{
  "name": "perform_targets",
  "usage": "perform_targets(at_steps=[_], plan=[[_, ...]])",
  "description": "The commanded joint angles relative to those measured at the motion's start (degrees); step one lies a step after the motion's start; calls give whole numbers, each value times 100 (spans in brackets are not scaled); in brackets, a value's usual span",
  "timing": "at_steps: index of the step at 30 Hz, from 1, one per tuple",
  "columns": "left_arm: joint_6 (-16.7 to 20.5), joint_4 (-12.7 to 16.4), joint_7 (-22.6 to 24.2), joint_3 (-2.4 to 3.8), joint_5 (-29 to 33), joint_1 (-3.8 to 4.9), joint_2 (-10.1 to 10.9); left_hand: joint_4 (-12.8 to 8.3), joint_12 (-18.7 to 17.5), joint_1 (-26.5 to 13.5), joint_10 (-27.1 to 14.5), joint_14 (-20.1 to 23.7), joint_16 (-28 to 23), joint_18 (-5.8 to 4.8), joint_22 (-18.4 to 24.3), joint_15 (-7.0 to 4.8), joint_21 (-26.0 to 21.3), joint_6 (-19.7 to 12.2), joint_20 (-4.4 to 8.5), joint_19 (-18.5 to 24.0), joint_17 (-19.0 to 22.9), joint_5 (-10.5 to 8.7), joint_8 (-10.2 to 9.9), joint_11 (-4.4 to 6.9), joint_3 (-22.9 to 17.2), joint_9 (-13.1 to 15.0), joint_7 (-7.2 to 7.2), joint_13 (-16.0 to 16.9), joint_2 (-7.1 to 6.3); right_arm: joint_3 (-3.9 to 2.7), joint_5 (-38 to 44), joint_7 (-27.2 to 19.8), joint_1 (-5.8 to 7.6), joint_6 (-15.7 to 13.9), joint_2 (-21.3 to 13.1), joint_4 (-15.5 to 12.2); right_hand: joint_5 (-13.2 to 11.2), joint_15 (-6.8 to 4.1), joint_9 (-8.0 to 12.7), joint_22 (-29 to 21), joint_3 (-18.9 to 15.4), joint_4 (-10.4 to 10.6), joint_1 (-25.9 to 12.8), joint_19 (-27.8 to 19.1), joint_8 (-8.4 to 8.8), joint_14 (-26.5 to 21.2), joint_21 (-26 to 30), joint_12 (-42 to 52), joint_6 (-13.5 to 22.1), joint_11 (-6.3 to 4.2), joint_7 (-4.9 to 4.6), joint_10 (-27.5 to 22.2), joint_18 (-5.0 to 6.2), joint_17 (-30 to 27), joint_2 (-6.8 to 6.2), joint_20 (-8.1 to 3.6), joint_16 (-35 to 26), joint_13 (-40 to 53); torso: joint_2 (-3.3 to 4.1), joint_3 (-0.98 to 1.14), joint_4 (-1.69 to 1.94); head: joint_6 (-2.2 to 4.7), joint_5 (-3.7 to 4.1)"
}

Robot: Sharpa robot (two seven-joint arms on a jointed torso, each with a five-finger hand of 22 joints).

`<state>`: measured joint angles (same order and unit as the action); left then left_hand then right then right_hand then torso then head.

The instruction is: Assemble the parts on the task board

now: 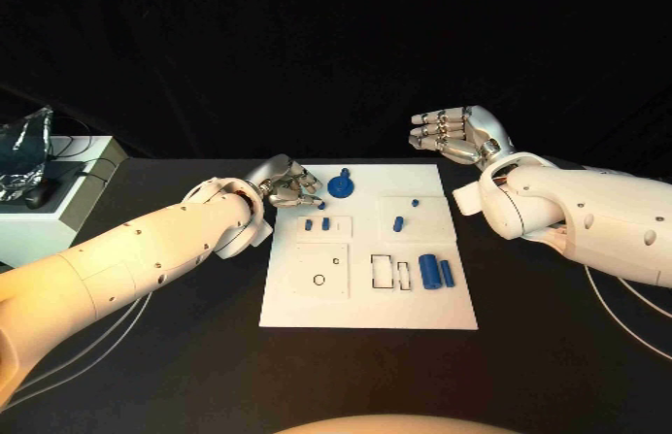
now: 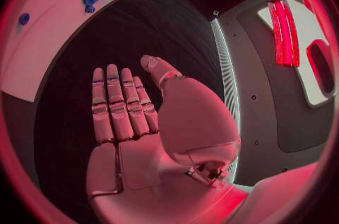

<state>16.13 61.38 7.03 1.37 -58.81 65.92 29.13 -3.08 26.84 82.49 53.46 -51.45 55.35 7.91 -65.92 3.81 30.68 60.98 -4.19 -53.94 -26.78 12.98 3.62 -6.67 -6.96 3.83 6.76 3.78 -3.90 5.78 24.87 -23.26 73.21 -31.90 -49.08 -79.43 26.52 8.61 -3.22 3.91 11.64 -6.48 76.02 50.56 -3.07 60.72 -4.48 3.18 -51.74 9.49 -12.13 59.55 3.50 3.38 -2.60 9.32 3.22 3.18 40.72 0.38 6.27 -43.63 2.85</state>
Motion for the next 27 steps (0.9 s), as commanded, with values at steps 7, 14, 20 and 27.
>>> perform_targets(at_steps=[7,14,20,27], plan=[[-336,-102,118,6,-439,-3,-177,10,-235,38,226,49,366,-114,-180,-31,17,210,63,-21,-58,-130,2,36,242,-5,-57,38,96,-2,21,-81,-4,54,20,0,11,13,-6,1,-23,3,3,-15,-21,21,22,18,4,15,1,10,-95,9,-27,28,26,9,6,10,-6,7,-15],[-349,-227,-23,-6,-635,-4,-288,-108,731,159,-36,132,907,-100,-481,-92,142,293,103,-98,-215,-135,3,125,466,-5,-59,524,233,-2,18,-81,-5,58,36,3,11,13,-6,1,-23,3,3,-15,-21,21,22,18,4,15,1,10,-95,9,-27,28,26,9,16,10,-14,7,-13],[-328,-262,-114,-11,-724,-4,-321,-246,2314,151,-642,257,1563,-73,-936,-168,446,387,163,-125,-466,-126,2,242,269,-5,-72,1502,300,-2,17,-80,-5,56,39,1,11,13,-6,1,-23,3,3,-15,-21,21,22,18,4,15,1,10,-95,9,-27,28,26,9,10,10,-3,-14,7],[-288,-274,-213,-12,-782,-3,-332,-305,2750,117,-756,235,1904,-25,-1029,-201,680,434,174,-184,-543,-110,4,284,0,-3,-74,1764,275,-2,17,-80,-5,52,41,-3,17,15,-4,1,-19,4,-2,-16,-18,17,23,18,30,17,-4,7,-97,8,-30,29,25,9,4,8,-3,-26,11]])
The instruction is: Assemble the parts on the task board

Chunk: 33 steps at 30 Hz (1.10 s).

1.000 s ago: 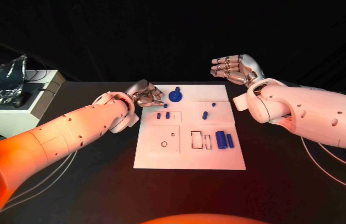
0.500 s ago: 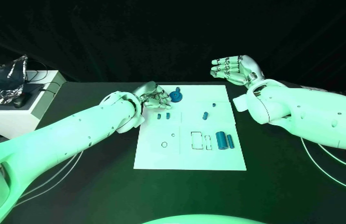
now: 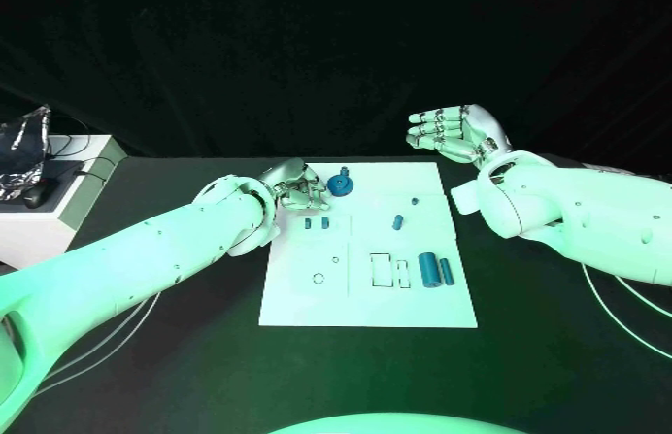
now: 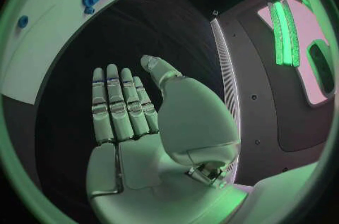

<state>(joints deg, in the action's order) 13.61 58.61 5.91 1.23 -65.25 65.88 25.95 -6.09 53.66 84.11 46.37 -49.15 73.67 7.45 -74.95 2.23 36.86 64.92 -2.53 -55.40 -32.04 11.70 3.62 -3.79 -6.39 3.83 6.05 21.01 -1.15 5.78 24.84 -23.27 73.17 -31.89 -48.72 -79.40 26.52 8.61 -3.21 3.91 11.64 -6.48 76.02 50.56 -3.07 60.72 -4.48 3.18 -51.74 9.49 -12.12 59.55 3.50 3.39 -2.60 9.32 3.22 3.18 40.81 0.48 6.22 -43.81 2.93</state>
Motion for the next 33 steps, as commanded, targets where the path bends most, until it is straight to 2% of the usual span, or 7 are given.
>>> perform_targets(at_steps=[1,11,17,33], plan=[[-33,1,-109,2,-141,1,-14,-5,87,-52,-53,5,92,24,-124,-44,83,43,8,-38,-19,19,4,-2,-74,-2,-4,52,-4,-2,20,-79,-1,51,4,-7,17,15,-6,1,-19,4,-2,-16,-19,17,23,18,30,18,-4,7,-97,8,-30,29,25,10,-6,-2,2,-8,3],[-49,-26,-258,1,-163,2,-16,-7,279,-108,-109,19,296,64,-113,-57,372,96,7,13,-27,23,6,13,-325,0,-6,170,-27,-2,20,-81,-1,47,3,-11,17,15,-6,1,-19,4,-2,-16,-19,17,23,18,30,18,-4,7,-97,8,-30,29,25,10,-6,-5,6,-12,12],[-147,-69,-352,1,-176,3,-29,22,63,-123,-51,21,251,77,-98,-45,417,103,-5,51,23,25,6,-4,-410,-1,17,43,-7,-2,20,-82,-1,46,2,-15,17,15,-6,1,-19,4,-2,-16,-19,17,23,18,30,18,-4,7,-97,8,-30,29,25,10,-5,-5,2,-21,13],[-330,-124,-469,-4,-192,2,-39,64,-193,-126,61,12,232,86,-90,-43,432,140,-10,60,22,31,7,-4,-464,-2,26,-75,24,-2,8,-91,-1,46,-4,-19,27,18,-5,1,-31,26,-15,-22,-18,10,24,18,42,20,-5,-1,-97,8,-27,32,26,10,-8,-3,5,-22,21]])
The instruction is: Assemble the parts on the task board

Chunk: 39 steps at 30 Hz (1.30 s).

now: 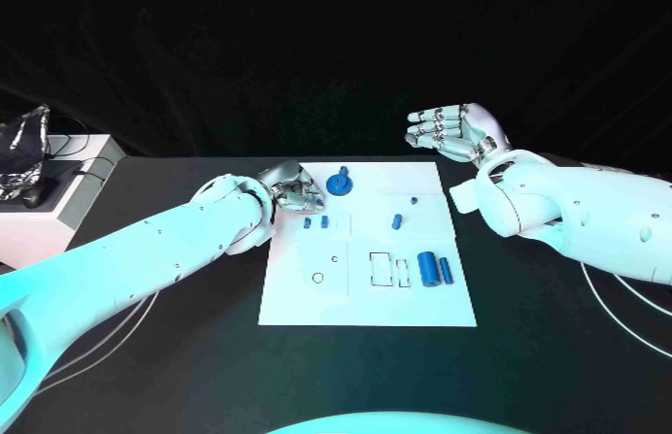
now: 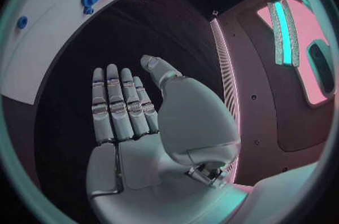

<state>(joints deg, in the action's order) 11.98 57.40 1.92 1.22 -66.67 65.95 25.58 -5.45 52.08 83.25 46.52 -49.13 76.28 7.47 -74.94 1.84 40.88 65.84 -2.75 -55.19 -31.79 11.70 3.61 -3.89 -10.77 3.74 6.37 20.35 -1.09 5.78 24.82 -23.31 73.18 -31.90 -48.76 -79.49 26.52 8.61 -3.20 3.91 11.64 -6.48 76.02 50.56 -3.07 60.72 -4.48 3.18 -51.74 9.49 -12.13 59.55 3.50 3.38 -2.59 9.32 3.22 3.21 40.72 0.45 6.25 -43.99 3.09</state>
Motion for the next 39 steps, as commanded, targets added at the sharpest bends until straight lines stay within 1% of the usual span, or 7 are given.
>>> perform_targets(at_steps=[1,4,7,16,20,25,39], plan=[[-168,-4,-75,-3,-50,-5,0,2,-62,-40,59,11,-38,83,-91,-6,30,68,14,39,-4,29,10,8,-35,8,-8,-19,29,-2,9,-88,-1,46,-1,-10,30,21,-7,0,-34,30,-16,-26,-18,5,26,19,46,22,-6,-7,-98,8,-26,34,26,7,1,1,2,-3,5],[-160,-7,-82,-3,-38,-5,7,2,-169,-35,100,9,-79,81,-87,-13,22,97,18,42,0,28,7,11,-64,7,-8,-67,62,-2,6,-89,-1,46,-4,-10,32,21,-7,0,-38,37,-21,-28,-19,4,27,18,48,22,-6,-10,-98,9,-23,35,26,7,3,-1,3,0,4],[-145,-9,-85,-4,-24,-5,10,-9,-397,-39,225,-15,-130,79,-82,-16,5,115,26,40,0,32,8,14,-103,7,-3,-176,73,-2,4,-90,-1,45,-7,-10,32,21,-7,0,-38,37,-21,-28,-19,4,27,18,48,22,-6,-10,-98,9,-23,35,26,7,4,-3,3,1,3],[-112,-12,-32,-4,85,-5,4,-32,-644,-33,328,-40,-184,72,-89,-22,-3,110,42,29,-30,28,6,14,-168,6,9,-268,93,-2,3,-92,-1,47,-10,-11,32,21,-7,0,-38,37,-21,-28,-19,4,27,18,48,22,-6,-10,-98,9,-23,35,26,7,-2,-4,6,-5,5],[-121,-7,3,-4,122,-5,-4,-31,-676,-40,342,-43,-182,69,-90,-21,-3,99,41,27,-43,24,5,13,-152,5,8,-278,79,-2,3,-92,-1,47,-8,-9,32,21,-7,0,-38,37,-21,-28,-19,4,27,18,48,22,-6,-10,-98,9,-23,35,26,7,-1,-5,6,-5,5],[-151,-9,5,-6,132,-5,-5,-34,-704,-36,376,-47,-168,69,-95,-27,8,121,42,21,-63,21,7,21,-134,6,-1,-291,82,-2,3,-90,-1,47,-10,-11,30,21,-6,0,-45,45,-7,-30,-17,3,25,19,58,22,-7,-10,-96,9,-23,36,27,7,3,4,2,-2,1],[-185,5,53,-21,114,-4,-14,-115,-868,16,529,-75,-190,60,-102,-52,58,216,69,25,-111,25,14,46,-135,11,-16,-342,75,-2,3,-85,-1,45,-14,-14,30,21,-6,0,-46,47,-4,-30,-17,3,25,19,60,23,-7,-10,-95,9,-23,36,27,7,3,3,0,-2,7]])
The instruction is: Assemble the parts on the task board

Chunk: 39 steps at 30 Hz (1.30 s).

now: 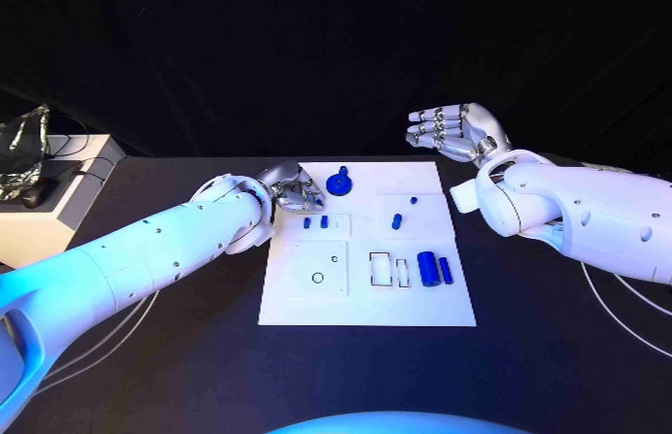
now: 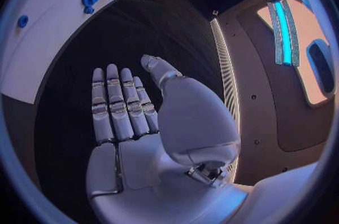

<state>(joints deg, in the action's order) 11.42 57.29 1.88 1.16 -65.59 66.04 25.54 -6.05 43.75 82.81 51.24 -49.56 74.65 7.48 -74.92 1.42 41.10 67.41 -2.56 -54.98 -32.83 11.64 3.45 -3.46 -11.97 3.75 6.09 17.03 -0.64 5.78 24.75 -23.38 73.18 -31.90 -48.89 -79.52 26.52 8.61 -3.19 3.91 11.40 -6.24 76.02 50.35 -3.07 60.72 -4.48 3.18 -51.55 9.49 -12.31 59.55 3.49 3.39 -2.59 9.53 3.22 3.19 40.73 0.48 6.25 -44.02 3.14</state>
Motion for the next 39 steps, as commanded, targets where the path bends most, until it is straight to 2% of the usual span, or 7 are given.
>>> perform_targets(at_steps=[1,14,30,39], plan=[[-116,18,72,-16,3,-12,-12,-69,-48,70,73,-39,-23,61,-110,-14,49,70,56,5,-12,32,26,3,-31,10,15,-14,29,-2,9,-77,-1,45,-1,-11,30,21,-7,0,-23,23,-4,-9,-17,3,25,19,41,23,11,-10,-95,9,-23,15,27,8,3,0,-1,0,4],[-76,37,133,-19,2,-11,-29,-99,-90,34,117,-49,-3,52,-104,-16,140,62,66,29,-70,29,19,7,-65,5,12,0,-12,-2,8,-73,-1,43,0,-11,30,21,-7,0,-23,23,-4,-9,-17,3,25,19,41,23,11,-10,-95,9,-23,15,27,8,2,4,0,4,19],[-128,21,15,-20,-4,-9,3,-88,139,27,-21,-14,22,71,-96,2,173,-48,33,63,-124,30,19,-7,-64,4,21,163,-36,-2,2,-79,-1,26,4,-13,27,27,-6,0,-34,21,7,-19,-16,-15,27,18,79,29,5,-27,-95,8,-32,21,25,8,5,-10,2,-13,18],[-41,39,6,-20,44,-9,5,-72,314,10,-102,-2,60,82,-93,13,176,-309,12,63,-152,31,5,-15,-76,-9,41,288,-84,-2,1,-80,-1,18,10,-7,19,32,-5,0,-55,15,12,-26,-17,-25,27,19,97,33,1,-37,-94,8,-33,24,26,9,4,-10,2,-20,9]])
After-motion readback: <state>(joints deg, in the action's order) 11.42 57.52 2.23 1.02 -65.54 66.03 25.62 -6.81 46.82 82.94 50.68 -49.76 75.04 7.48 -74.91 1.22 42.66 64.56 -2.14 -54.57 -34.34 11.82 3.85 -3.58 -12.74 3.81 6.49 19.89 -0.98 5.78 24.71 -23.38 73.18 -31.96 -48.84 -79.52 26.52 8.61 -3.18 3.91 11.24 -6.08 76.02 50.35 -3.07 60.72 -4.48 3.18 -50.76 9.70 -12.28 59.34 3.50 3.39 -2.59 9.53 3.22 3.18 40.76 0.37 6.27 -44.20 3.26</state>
